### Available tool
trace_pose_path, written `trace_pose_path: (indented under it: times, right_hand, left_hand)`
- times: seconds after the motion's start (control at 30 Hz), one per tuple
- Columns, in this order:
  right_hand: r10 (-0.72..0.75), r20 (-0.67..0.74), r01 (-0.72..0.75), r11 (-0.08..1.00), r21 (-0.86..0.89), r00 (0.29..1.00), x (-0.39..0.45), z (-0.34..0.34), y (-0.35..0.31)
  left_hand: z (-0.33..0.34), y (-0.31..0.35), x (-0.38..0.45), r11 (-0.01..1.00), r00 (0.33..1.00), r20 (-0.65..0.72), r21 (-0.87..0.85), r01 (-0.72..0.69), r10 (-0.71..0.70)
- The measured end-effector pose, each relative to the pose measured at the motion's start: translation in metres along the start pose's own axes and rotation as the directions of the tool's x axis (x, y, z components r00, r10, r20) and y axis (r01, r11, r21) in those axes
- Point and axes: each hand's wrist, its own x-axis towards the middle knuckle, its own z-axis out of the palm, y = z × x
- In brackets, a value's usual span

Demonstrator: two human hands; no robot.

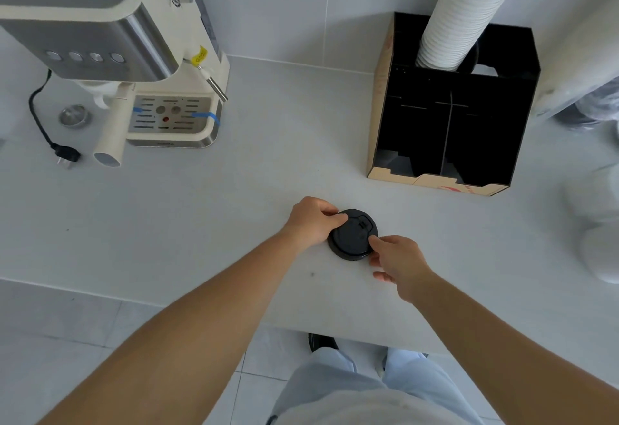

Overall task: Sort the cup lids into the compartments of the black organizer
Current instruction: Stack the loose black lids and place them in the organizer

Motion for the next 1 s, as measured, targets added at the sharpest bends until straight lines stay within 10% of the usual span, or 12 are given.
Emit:
trace_pose_path:
  times: [0.5, 1.0]
  right_hand:
    - [-0.042, 0.059, 0.028, 0.975, 0.220, 0.997, -0.014, -0.029, -0.005]
    - [-0.243, 0.111, 0.220, 0.957, 0.187, 0.964, -0.021, -0.101, -0.031]
  left_hand:
    - [0.007, 0.009, -0.027, 0.897, 0.991, 0.091, -0.422, 0.129, -0.100]
    - [0.028, 0.067, -0.052, 0.870, 0.985, 0.164, -0.477, 0.127, -0.053]
